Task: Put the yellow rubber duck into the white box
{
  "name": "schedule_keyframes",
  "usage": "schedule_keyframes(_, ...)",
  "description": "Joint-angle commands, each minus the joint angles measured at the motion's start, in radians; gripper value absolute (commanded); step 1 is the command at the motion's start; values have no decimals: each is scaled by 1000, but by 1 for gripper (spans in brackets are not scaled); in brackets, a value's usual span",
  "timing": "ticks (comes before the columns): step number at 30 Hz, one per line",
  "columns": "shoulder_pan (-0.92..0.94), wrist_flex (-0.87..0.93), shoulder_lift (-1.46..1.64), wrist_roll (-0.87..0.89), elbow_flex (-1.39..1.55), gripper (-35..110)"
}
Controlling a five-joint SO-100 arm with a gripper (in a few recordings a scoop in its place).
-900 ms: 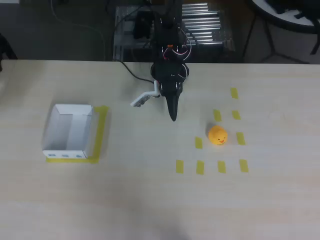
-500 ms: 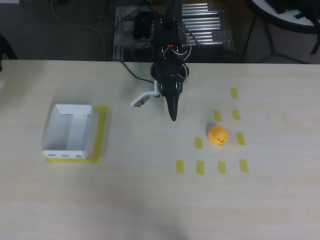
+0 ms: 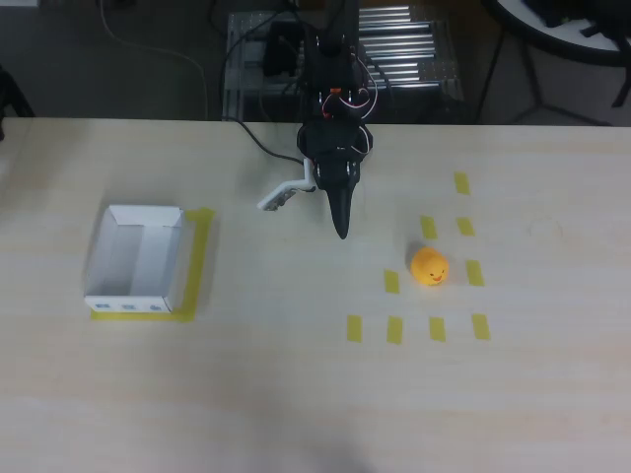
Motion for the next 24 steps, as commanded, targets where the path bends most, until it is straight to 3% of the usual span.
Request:
schedule_keyframes(1, -15, 5, 52, 23, 67, 0)
schedule_keyframes(24, -6, 0, 52, -14, 64, 0)
